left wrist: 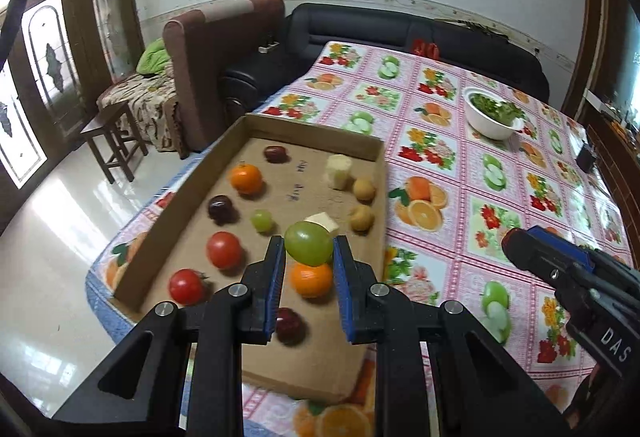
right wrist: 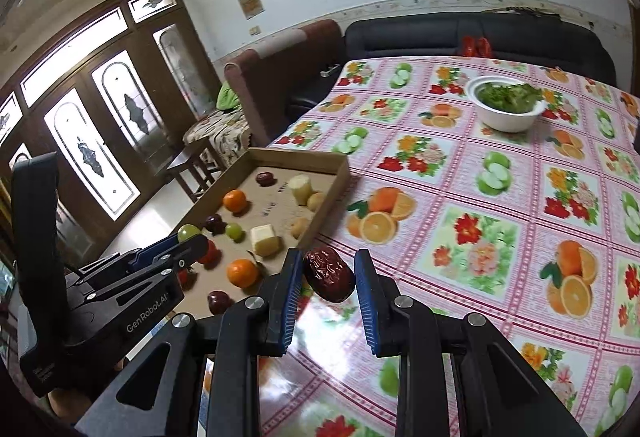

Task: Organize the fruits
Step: 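Carry grape in left tool over box while right tool carries date there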

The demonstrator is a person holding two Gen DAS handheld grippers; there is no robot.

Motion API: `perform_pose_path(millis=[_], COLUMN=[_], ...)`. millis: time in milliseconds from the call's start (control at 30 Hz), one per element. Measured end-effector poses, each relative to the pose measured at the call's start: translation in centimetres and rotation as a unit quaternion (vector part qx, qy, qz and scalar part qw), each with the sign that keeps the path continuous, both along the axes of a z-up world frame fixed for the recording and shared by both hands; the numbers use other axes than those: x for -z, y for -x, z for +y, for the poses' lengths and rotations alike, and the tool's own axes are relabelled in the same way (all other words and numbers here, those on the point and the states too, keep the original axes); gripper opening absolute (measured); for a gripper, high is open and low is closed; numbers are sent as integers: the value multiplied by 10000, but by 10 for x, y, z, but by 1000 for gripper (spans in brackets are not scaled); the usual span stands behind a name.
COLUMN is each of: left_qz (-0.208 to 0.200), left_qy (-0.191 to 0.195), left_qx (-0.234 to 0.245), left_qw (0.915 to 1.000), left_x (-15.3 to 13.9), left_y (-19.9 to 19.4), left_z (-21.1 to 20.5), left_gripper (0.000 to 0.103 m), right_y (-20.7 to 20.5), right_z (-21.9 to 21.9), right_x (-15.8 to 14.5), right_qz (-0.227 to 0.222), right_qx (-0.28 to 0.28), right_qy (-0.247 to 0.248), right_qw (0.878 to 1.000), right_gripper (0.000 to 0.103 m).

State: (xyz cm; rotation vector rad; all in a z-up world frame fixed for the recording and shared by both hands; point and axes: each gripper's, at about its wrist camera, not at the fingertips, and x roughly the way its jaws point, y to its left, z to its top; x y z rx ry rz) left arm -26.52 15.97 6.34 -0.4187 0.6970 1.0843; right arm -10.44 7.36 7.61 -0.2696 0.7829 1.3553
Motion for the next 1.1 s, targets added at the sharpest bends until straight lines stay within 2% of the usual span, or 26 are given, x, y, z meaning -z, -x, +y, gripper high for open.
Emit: perform_pose_path(millis=[467,667,1100], left_qz=[85,107,-382], left_qy=[175,282,1092], left_qx=[-466,-526,-367], left_qw=[9987,9982,9926], left_x=[19,27,48], left_y=[39,47,76], left_z=[23,30,50], left_gripper=[21,21,21], right_y=[36,43,52], right_z=[41,54,76], right_x=[7,17,45], right_qz=[-23,6,101], right_qx=[-515,-611,-774], right_qy=[84,200,529], right_qw=[9986,9979,9955], right_gripper=[27,27,27])
